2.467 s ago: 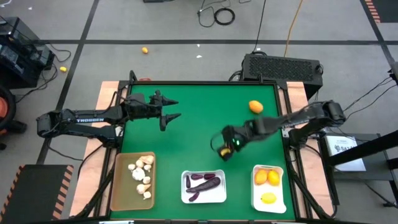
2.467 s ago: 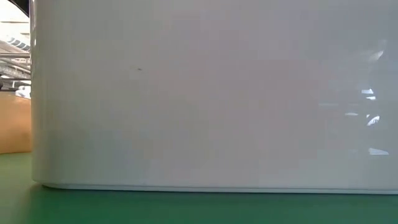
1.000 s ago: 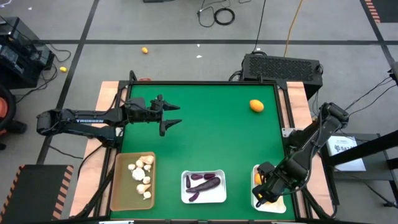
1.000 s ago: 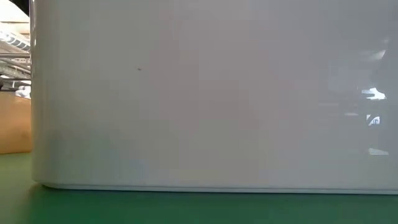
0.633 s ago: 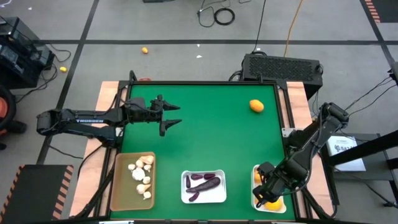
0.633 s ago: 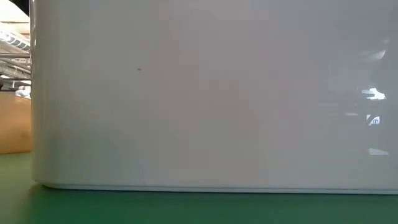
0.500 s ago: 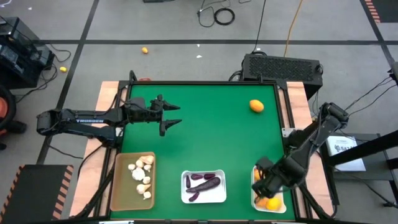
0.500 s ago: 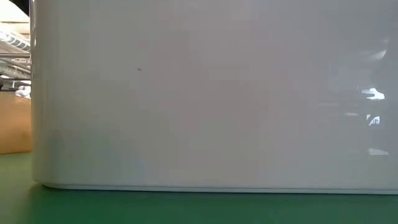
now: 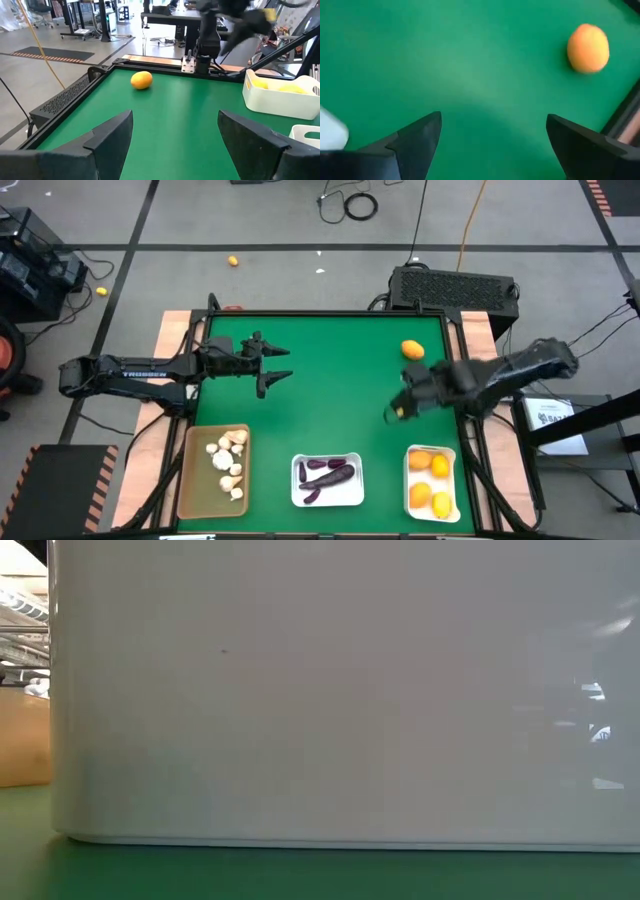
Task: Sort produce into baskets
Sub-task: Put the lemon into the right white bin
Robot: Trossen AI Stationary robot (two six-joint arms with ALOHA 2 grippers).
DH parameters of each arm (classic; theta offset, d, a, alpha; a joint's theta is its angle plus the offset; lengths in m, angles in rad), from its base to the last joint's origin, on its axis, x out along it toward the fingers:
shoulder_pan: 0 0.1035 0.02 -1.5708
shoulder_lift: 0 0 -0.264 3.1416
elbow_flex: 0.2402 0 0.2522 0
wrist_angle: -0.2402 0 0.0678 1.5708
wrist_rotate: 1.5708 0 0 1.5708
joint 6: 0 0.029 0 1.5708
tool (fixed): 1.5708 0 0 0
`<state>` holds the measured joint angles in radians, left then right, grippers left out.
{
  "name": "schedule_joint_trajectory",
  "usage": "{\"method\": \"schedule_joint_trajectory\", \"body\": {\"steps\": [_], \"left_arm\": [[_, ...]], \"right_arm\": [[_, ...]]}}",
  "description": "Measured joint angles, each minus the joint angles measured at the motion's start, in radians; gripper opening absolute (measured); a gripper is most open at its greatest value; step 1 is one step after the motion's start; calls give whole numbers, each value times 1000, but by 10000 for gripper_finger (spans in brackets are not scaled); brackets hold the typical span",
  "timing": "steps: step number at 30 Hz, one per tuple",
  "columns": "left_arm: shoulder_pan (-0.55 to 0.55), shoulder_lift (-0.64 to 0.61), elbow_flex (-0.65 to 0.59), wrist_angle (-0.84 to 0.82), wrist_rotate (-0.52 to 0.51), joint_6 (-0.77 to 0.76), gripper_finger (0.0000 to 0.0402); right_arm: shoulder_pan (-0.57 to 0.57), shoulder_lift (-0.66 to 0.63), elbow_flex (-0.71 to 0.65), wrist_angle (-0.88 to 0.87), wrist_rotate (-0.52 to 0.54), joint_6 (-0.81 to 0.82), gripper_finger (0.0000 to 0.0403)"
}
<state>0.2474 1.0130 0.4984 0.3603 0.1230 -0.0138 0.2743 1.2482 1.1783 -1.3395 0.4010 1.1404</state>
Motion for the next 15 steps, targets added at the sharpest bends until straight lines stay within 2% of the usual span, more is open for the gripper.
{"method": "schedule_joint_trajectory", "body": {"steps": [8, 11, 15], "left_arm": [[1, 0, 0, -2, 0, 20, 299], [11, 0, 0, -2, 0, 27, 299], [38, 0, 0, -1, -1, 22, 299]], "right_arm": [[-412, -180, -254, 225, -62, -363, 349], [-539, -196, -306, 308, -84, -500, 349], [-704, -183, -340, 424, -201, -676, 350]]}}
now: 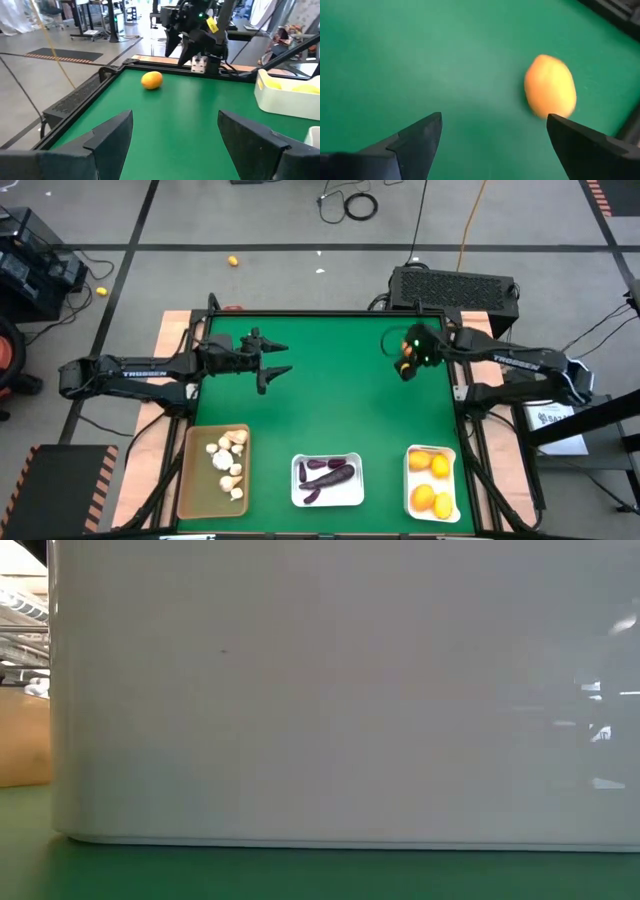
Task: Sort produce into baskets
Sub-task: Put the lemon into the right white bin
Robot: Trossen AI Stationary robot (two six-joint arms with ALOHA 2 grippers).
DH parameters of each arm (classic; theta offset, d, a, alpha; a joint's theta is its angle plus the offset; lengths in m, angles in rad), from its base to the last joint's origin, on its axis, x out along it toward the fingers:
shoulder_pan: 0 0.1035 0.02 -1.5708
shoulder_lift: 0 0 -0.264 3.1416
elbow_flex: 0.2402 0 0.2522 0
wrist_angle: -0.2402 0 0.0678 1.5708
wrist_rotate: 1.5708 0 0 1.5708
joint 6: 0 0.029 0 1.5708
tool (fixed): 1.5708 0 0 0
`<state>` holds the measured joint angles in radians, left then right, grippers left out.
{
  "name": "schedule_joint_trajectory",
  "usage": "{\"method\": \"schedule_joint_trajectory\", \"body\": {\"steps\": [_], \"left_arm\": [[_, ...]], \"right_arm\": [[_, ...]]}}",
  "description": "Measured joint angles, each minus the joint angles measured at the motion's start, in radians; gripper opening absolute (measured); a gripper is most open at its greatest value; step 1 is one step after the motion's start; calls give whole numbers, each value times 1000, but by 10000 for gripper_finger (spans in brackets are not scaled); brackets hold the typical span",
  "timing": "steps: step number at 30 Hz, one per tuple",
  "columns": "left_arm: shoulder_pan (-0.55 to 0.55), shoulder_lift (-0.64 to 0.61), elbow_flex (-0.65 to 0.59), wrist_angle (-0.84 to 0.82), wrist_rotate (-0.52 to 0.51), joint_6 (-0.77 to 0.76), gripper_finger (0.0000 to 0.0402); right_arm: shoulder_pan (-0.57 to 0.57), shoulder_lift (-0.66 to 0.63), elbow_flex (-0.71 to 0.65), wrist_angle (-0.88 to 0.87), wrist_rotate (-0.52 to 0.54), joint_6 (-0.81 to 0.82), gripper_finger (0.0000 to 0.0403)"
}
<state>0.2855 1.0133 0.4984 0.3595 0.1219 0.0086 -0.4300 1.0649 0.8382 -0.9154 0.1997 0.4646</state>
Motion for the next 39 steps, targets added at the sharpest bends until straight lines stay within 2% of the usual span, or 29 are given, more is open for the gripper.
{"method": "schedule_joint_trajectory", "body": {"steps": [3, 6, 17, 23, 27, 30, 39], "left_arm": [[12, 0, 0, -1, 0, -3, 299], [16, 0, 0, -1, 0, -3, 299], [16, 0, 0, -1, -5, -3, 299], [29, 0, 0, -1, -40, 5, 299], [50, 0, 0, -2, -44, 0, 299], [58, 7, 0, -1, -44, -1, 299], [89, 83, 0, 49, -44, -3, 299]], "right_arm": [[-105, 23, -4, 48, -45, -99, 349], [-181, 52, -4, 96, -47, -174, 350], [-369, 283, -4, 135, -102, -487, 350], [-429, 385, -3, 144, -106, -571, 350], [-456, 453, -3, 159, -186, -604, 350], [-459, 491, -3, 172, -199, -619, 348], [-459, 497, -2, 178, -201, -625, 294]]}}
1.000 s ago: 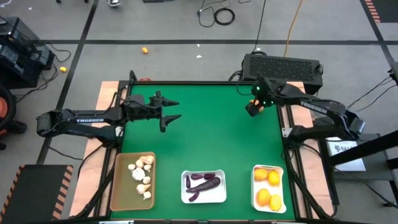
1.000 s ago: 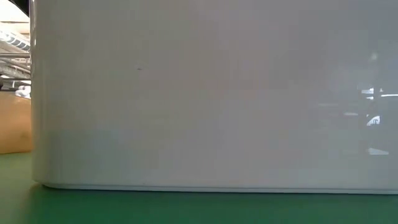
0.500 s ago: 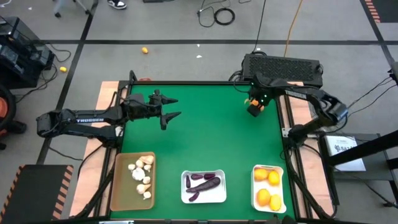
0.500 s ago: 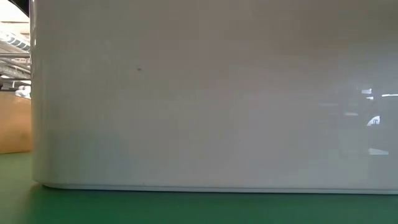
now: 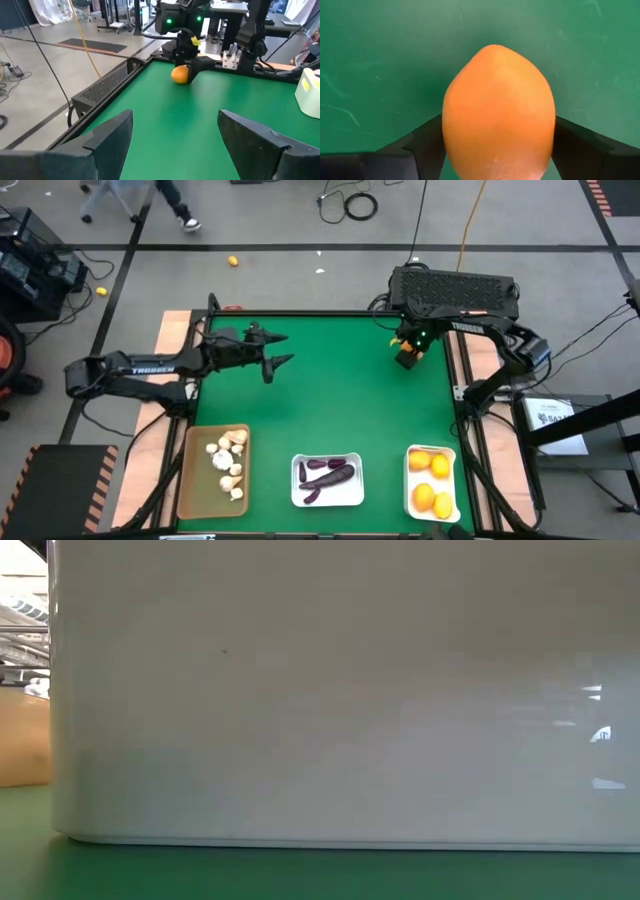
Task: Sort produce into baskets
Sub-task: Put the lemon into the right white bin
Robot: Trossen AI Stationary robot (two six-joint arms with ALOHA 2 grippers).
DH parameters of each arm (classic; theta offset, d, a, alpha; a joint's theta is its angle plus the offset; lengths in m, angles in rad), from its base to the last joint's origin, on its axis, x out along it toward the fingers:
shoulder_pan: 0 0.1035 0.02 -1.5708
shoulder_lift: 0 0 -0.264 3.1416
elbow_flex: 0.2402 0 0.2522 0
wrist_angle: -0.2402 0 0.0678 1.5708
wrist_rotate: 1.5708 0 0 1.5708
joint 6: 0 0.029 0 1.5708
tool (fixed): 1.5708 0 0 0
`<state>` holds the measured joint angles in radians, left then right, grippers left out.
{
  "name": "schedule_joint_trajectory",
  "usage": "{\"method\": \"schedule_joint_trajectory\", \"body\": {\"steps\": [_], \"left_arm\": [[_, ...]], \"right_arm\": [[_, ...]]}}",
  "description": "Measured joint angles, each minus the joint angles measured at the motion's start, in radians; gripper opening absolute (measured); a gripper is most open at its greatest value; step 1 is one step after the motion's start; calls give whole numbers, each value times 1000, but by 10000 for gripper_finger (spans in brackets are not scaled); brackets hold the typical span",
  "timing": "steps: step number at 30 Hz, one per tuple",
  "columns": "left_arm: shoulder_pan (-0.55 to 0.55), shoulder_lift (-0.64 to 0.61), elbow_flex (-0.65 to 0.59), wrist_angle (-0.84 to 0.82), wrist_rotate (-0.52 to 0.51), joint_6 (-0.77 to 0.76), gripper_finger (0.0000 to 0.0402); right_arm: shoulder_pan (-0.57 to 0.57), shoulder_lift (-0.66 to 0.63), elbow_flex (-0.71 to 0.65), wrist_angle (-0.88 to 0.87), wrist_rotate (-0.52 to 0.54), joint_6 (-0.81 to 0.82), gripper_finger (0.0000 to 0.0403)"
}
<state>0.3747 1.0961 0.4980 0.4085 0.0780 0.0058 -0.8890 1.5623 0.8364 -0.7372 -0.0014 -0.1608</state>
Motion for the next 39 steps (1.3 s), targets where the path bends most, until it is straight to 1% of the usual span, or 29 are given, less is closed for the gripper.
{"method": "schedule_joint_trajectory", "body": {"steps": [6, 11, 14, 17, 19, 21, 26, 30, 33, 36, 39], "left_arm": [[-1, 35, 1, 57, 0, 1, 299], [-1, 39, 15, 56, 2, 7, 299], [-1, 39, 20, 54, 2, 9, 299], [-1, 39, 26, 57, 18, 26, 299], [-1, 39, 26, 56, 37, 31, 299], [-1, 39, 26, 56, 46, 33, 299], [-1, 39, 26, 51, 50, 35, 299], [-1, 39, 26, 35, 50, 36, 299], [-2, 39, 26, 20, 50, 36, 299], [-2, 39, 26, 21, 65, 35, 299], [-2, 39, 26, 33, 99, 28, 299]], "right_arm": [[1, -3, 49, -50, -2, 13, 253], [18, -3, 149, -160, -15, 67, 247], [54, -4, 217, -222, -119, 122, 250], [125, -4, 276, -277, -242, 202, 251], [198, -5, 308, -333, -290, 273, 251], [289, -5, 331, -397, -305, 336, 251], [574, -5, 352, -464, -328, 569, 251], [817, -5, 352, -462, -387, 786, 251], [991, -5, 352, -453, -398, 953, 251], [1137, -5, 352, -415, -399, 1100, 251], [1250, -5, 352, -361, -397, 1262, 251]]}}
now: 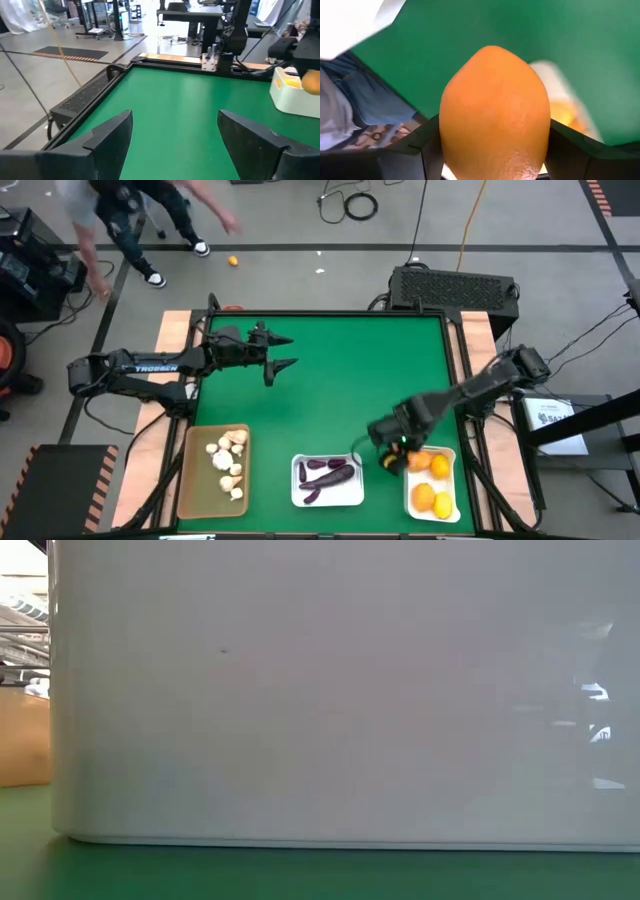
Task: Sort produce into baskets
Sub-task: Put the lemon into the right white bin
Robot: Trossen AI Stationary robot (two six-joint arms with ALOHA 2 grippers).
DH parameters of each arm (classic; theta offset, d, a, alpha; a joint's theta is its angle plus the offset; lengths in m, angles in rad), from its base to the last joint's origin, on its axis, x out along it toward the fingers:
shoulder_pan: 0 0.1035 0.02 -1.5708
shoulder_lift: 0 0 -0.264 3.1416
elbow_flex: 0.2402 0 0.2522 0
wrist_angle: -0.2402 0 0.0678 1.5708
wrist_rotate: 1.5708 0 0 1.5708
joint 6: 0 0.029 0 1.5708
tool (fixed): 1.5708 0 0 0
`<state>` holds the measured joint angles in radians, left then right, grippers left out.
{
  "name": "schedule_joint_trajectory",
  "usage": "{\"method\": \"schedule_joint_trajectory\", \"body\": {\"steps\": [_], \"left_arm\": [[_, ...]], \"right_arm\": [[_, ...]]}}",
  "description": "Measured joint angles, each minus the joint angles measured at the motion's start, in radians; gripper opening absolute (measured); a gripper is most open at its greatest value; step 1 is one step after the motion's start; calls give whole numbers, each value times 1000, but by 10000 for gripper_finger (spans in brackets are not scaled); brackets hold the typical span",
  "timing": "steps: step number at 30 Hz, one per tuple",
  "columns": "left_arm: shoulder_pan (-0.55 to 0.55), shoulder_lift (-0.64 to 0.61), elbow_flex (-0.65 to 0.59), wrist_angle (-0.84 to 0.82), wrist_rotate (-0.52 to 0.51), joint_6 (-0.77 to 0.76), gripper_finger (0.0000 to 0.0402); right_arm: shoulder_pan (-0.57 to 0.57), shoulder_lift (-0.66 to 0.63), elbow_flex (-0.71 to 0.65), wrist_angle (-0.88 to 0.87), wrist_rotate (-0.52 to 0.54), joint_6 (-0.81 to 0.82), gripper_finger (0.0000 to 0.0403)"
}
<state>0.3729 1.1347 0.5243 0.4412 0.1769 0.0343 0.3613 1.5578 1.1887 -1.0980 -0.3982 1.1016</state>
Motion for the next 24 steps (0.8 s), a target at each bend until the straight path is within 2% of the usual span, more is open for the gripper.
{"method": "schedule_joint_trajectory", "body": {"steps": [5, 12, 18, 24], "left_arm": [[-1, 0, 0, -1, 7, -9, 299], [-13, 0, 0, -4, 7, -51, 299], [-38, 0, 0, -4, 7, -55, 299], [-58, 0, 0, -5, 7, -55, 299]], "right_arm": [[159, 0, 0, 33, 2, 227, 251], [309, 0, 0, 32, 31, 429, 251], [374, 0, 0, 27, 118, 534, 256], [395, 0, 0, -27, 164, 583, 292]]}}
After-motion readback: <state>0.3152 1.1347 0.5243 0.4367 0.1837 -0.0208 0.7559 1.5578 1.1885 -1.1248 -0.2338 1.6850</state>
